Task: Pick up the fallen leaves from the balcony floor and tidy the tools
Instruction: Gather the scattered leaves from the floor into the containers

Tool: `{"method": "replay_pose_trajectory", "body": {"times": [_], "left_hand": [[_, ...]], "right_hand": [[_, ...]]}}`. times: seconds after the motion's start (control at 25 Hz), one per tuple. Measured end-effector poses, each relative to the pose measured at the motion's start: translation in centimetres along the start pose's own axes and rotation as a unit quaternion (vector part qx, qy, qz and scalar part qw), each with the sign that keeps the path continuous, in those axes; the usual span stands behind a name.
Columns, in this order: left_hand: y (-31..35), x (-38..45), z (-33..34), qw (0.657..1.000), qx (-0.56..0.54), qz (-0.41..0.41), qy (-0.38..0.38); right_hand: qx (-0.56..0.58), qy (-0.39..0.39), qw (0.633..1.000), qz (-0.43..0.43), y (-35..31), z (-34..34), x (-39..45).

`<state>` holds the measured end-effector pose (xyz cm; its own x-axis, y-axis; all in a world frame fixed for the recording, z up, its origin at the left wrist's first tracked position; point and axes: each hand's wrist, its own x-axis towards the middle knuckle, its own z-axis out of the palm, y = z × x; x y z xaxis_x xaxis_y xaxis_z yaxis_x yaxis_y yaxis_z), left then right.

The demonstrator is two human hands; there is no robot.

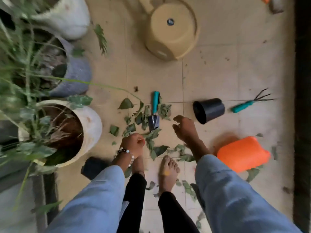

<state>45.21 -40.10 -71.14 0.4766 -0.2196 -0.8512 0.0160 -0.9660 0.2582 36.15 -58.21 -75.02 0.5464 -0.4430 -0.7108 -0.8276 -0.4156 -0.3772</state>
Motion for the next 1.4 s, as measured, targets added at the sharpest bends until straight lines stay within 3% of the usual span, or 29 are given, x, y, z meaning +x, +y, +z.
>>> {"method": "replay_pose_trajectory", "body": {"times": [0.2, 0.32, 0.48, 0.56, 0.68, 0.76, 0.8, 0.84, 0.88, 0.96, 1.0, 1.04, 1.08, 1.12, 1.16, 1.24, 1.28, 1.4], "left_hand": [[-4.3, 12.2, 4.9, 0.998, -0.052, -0.046, 0.005], [-5.5, 16.0, 7.5, 0.987, -0.142, -0.080, 0.010], [-4.9, 17.6, 9.8, 0.959, -0.255, -0.121, 0.014], [-3.6, 17.1, 9.8, 0.935, -0.325, -0.140, 0.016], [-1.4, 16.0, 9.0, 0.887, -0.433, -0.159, 0.000], [-0.2, 15.5, 8.3, 0.826, -0.535, -0.168, -0.051], [0.3, 15.4, 8.0, 0.783, -0.591, -0.174, -0.088], [0.5, 15.4, 7.7, 0.744, -0.632, -0.181, -0.116], [0.4, 15.6, 7.4, 0.734, -0.640, -0.193, -0.123], [0.0, 16.2, 6.7, 0.773, -0.579, -0.247, -0.075], [-0.4, 16.4, 6.3, 0.789, -0.548, -0.277, -0.030], [-1.0, 16.5, 5.8, 0.792, -0.539, -0.288, 0.003], [-1.4, 16.6, 5.2, 0.786, -0.551, -0.281, 0.015], [-1.9, 16.8, 4.7, 0.776, -0.570, -0.270, 0.010], [-2.4, 17.0, 4.3, 0.760, -0.594, -0.264, 0.005], [-3.2, 17.6, 4.0, 0.739, -0.620, -0.262, 0.002], [-3.5, 17.9, 3.9, 0.738, -0.623, -0.259, 0.004], [-4.4, 18.6, 3.1, 0.747, -0.617, -0.248, 0.008]], "right_hand": [[-0.165, -0.002, 0.982, -0.087, 2.2, 9.7, 12.0], [-0.250, -0.026, 0.960, -0.124, 2.9, 13.2, 14.9], [-0.242, 0.104, 0.944, -0.200, 4.8, 15.8, 15.4], [-0.190, 0.136, 0.950, -0.208, 5.4, 15.3, 15.6], [0.044, 0.121, 0.981, -0.147, 4.2, 13.0, 14.2], [0.239, 0.069, 0.964, -0.091, 2.4, 11.5, 11.4], [0.285, 0.032, 0.954, -0.092, 1.5, 11.4, 9.7], [0.273, 0.012, 0.953, -0.134, 0.8, 11.4, 8.1], [0.202, 0.008, 0.957, -0.209, 0.0, 11.5, 6.7], [-0.045, -0.060, 0.941, -0.331, -0.6, 11.1, 5.3], [-0.131, -0.099, 0.926, -0.340, -0.6, 9.9, 5.9], [-0.131, -0.123, 0.923, -0.340, -0.5, 8.5, 7.1], [-0.040, -0.146, 0.933, -0.327, -0.8, 7.2, 8.3], [0.070, -0.134, 0.941, -0.303, -1.0, 6.2, 10.0], [0.135, -0.066, 0.955, -0.255, -1.0, 5.7, 12.3], [0.067, 0.106, 0.983, -0.136, -1.1, 6.2, 16.9], [0.014, 0.137, 0.987, -0.087, -1.2, 7.2, 18.8], [-0.097, 0.100, 0.985, -0.099, -1.6, 10.9, 21.0]]}}
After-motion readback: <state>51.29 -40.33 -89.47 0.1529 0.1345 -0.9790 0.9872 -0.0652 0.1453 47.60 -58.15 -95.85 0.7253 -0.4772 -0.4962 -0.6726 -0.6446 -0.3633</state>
